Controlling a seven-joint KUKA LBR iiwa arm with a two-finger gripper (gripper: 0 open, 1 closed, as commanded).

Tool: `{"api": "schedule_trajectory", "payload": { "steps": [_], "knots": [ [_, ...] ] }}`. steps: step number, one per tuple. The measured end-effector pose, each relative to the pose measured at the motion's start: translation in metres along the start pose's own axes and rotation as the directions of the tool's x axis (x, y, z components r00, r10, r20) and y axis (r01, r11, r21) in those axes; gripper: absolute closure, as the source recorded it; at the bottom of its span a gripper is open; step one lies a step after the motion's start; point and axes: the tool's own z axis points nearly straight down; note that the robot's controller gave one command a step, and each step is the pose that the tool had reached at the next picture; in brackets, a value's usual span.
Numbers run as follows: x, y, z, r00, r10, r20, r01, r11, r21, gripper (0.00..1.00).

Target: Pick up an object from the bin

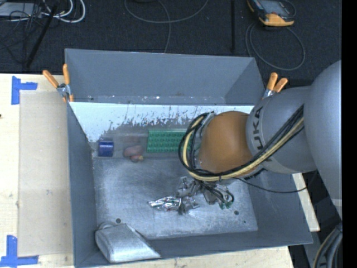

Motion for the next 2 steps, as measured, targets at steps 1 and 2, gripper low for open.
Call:
{"api": "schedule_trajectory", "payload": {
  "steps": [1,2],
  "knots": [
    [-0.025,-0.006,0.001,0.996,-0.087,-0.009,0.087,0.996,-0.003,1.0],
    [-0.03,0.002,-0.156,0.842,-0.539,0.004,0.539,0.842,0.002,1.0]
  ]
}}
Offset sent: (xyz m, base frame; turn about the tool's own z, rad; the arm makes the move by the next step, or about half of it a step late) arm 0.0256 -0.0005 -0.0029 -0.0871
